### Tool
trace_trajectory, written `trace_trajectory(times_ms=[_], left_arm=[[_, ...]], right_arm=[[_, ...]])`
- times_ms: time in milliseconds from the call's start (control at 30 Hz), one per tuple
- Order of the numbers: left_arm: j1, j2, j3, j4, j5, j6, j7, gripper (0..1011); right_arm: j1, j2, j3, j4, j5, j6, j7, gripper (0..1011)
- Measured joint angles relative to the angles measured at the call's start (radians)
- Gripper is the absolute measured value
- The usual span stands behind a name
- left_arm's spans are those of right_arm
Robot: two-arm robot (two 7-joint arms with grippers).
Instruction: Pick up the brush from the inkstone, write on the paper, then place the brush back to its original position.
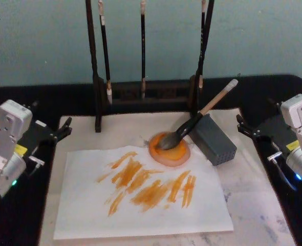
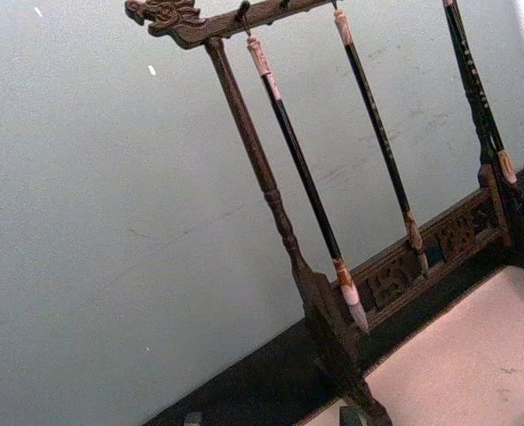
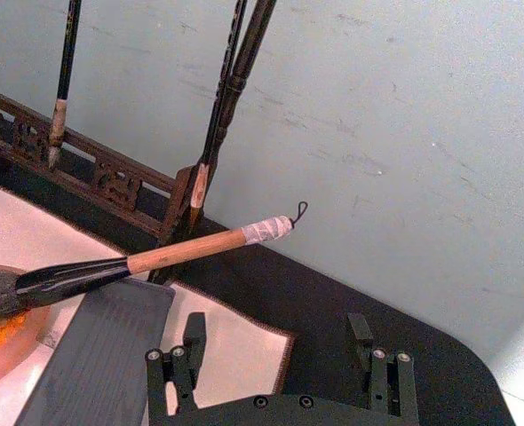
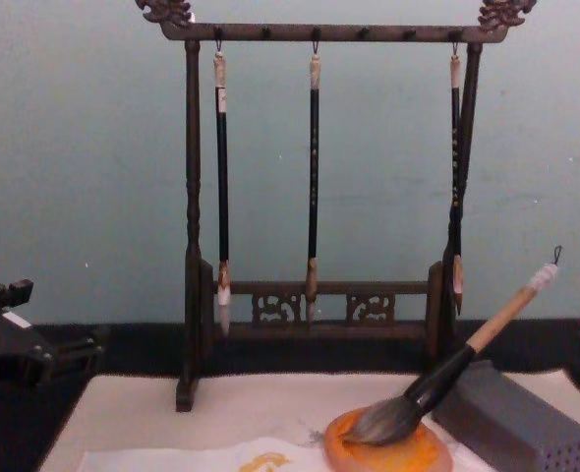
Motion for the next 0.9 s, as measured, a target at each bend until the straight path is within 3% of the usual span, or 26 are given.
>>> trace_trajectory(times_ms=[900], left_arm=[[0.000, 0.000, 0.000, 0.000, 0.000, 0.000, 0.000, 1001]], right_arm=[[0.000, 0.000, 0.000, 0.000, 0.000, 0.000, 0.000, 1000]])
